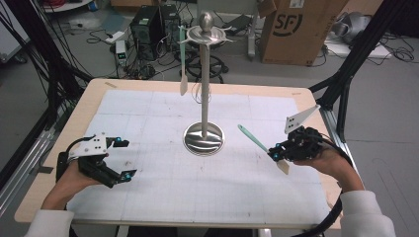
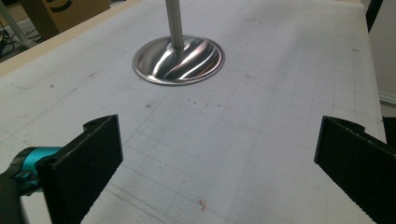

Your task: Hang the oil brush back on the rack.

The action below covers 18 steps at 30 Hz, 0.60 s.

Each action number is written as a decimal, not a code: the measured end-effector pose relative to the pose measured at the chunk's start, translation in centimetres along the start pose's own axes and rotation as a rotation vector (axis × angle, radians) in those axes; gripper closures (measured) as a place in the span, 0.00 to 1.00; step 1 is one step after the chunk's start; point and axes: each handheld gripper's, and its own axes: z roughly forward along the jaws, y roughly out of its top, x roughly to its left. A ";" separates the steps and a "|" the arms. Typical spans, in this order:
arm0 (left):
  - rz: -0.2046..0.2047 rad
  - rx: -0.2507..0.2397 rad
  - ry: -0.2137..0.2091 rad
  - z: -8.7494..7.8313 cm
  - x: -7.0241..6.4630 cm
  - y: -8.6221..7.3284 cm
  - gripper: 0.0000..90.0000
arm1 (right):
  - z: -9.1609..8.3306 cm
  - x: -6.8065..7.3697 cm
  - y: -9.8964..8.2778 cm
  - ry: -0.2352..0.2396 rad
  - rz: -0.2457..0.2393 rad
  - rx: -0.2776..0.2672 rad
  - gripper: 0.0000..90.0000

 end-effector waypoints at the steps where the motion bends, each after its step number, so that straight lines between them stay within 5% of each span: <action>1: 0.000 -0.002 0.002 0.0 0.0 0.0 0.02 | -0.3 0.0 0.2 0.000 0.007 -0.010 0.92; 18: -0.003 0.003 0.011 -0.1 0.1 0.0 0.02 | -4.8 0.0 4.0 -0.007 -0.026 -0.204 0.92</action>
